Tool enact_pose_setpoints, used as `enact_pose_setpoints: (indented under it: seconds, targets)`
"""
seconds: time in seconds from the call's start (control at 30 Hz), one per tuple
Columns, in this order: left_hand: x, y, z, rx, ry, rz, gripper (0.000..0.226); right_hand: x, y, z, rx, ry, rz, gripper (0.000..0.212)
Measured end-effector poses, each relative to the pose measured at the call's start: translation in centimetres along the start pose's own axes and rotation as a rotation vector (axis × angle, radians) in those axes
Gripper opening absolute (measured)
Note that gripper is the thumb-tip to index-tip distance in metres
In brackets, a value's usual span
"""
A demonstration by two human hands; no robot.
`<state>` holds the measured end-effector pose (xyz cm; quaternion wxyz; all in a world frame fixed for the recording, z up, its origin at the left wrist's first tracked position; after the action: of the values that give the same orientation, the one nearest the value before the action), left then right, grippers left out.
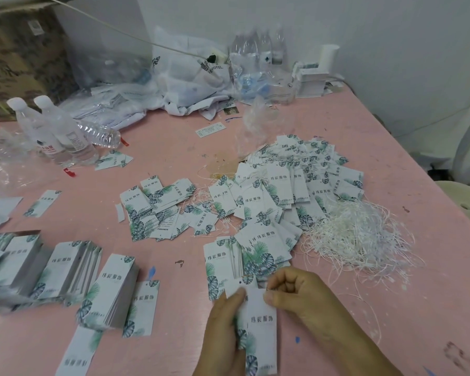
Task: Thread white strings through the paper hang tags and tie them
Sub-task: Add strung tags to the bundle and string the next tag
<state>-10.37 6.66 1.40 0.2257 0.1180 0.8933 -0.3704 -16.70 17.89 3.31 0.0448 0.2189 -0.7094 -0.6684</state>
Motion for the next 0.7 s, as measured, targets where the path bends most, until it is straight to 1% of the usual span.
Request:
enact_pose_setpoints:
  seconds: [0.07, 0.1, 0.17, 0.3, 0.43, 0.5, 0.57, 0.63, 0.67, 0.7]
  targets:
    - [0.4, 0.1, -0.4, 0.033, 0.028, 0.029, 0.043, -0.1, -0.1, -0.2, 0.028, 0.033, -0.026, 0.016]
    - [0.7, 0.0, -0.4, 0.080, 0.018, 0.033, 0.040, -0.1, -0.1, -0.3, 0.023, 0.046, -0.030, 0.016]
    - [1.1, 0.0, 0.0, 0.144, -0.008, 0.022, 0.043, -0.2, -0.1, -0.3, 0.000, 0.064, -0.037, 0.017]
    - [1.7, -0.1, 1.0, 0.215, -0.038, -0.020, 0.053, -0.3, -0.4, -0.4, -0.002, 0.092, -0.054, 0.020]
    - [1.8, -0.6, 2.0, 0.305, -0.134, -0.107, 0.058, -0.2, -0.6, -0.6, -0.046, 0.124, -0.045, 0.018]
    - [1.4, -1.2, 2.2, 0.312, -0.194, -0.169, 0.052, -0.4, -1.0, -0.5, -0.041, 0.115, -0.059, 0.019]
    - [0.8, -2.2, 2.4, 0.318, -0.264, -0.255, 0.038, -0.5, -1.7, 0.1, -0.008, 0.080, -0.086, 0.019]
    - [0.1, -3.3, 2.7, 0.355, -0.324, -0.343, 0.025, -0.7, -2.4, 0.9, 0.117, 0.009, -0.122, 0.011]
    - [-0.2, -3.7, 2.8, 0.374, -0.346, -0.373, 0.024, -0.9, -2.8, 1.3, 0.210, -0.032, -0.144, 0.009]
    - [-0.4, -4.0, 2.9, 0.372, -0.365, -0.385, 0.027, -1.0, -2.9, 1.7, 0.298, -0.077, -0.151, 0.013]
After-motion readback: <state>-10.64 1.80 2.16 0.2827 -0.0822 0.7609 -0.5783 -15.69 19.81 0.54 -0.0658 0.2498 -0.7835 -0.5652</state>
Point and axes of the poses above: each hand's wrist, its own x-axis towards the middle knuckle, its own z-axis out of the back of the hand, y = z × x, the point moved 10 cm from there along x, towards the middle knuckle, and after that the axes turned 8 degrees about z, right-handed, at the moved point
